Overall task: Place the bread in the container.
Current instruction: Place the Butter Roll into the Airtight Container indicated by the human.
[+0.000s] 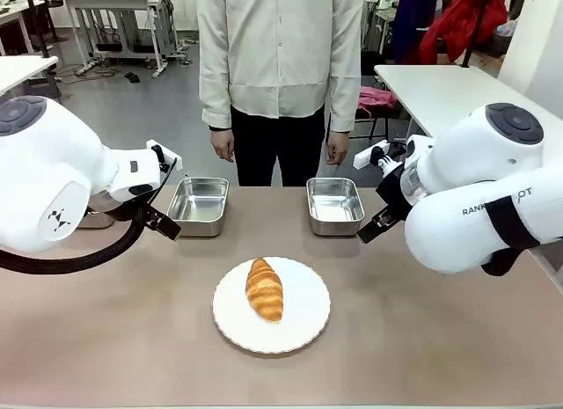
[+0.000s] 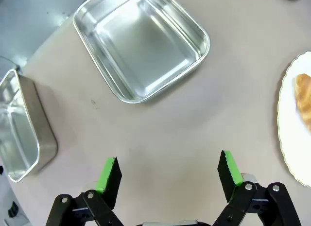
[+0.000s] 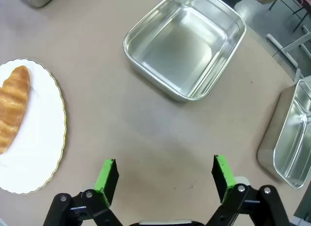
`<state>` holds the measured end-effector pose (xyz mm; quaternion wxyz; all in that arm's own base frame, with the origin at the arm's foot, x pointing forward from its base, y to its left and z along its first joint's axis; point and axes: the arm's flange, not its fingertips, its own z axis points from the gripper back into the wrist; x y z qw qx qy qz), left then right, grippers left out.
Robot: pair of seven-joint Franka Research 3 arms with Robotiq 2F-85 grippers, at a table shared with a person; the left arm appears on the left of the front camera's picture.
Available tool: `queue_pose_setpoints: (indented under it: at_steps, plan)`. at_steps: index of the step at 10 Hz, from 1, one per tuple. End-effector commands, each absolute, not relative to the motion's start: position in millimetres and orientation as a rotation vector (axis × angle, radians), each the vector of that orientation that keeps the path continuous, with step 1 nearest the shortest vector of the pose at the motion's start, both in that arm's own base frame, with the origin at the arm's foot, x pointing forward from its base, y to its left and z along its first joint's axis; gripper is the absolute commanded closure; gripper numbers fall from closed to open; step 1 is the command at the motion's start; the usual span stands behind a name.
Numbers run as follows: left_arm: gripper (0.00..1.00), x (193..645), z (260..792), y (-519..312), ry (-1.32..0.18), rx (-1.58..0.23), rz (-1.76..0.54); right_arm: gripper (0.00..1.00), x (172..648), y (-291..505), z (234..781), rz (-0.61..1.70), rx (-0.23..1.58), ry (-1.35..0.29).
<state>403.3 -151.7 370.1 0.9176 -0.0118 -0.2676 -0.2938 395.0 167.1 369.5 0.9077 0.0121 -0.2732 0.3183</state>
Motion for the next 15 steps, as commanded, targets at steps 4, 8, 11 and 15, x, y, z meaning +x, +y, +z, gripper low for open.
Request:
queue_pose_setpoints:
  at_steps: [4, 8, 11, 15]
  plan:
    - [0.00, 403, 370, -152, -0.551, -0.024, -0.604, 0.00, 395, 167, 370, 0.657, 0.025, -0.564]
    - [0.00, 403, 370, -152, -0.551, -0.024, -0.604, 0.00, 395, 167, 370, 0.657, 0.025, -0.564]
    - [0.00, 403, 370, -152, -0.550, -0.024, -0.604, 0.00, 403, 167, 406, 0.652, 0.023, -0.611]
    - [0.00, 420, 477, -81, -0.568, -0.208, -0.740, 0.00, 410, 102, 521, 0.630, 0.197, -0.642]
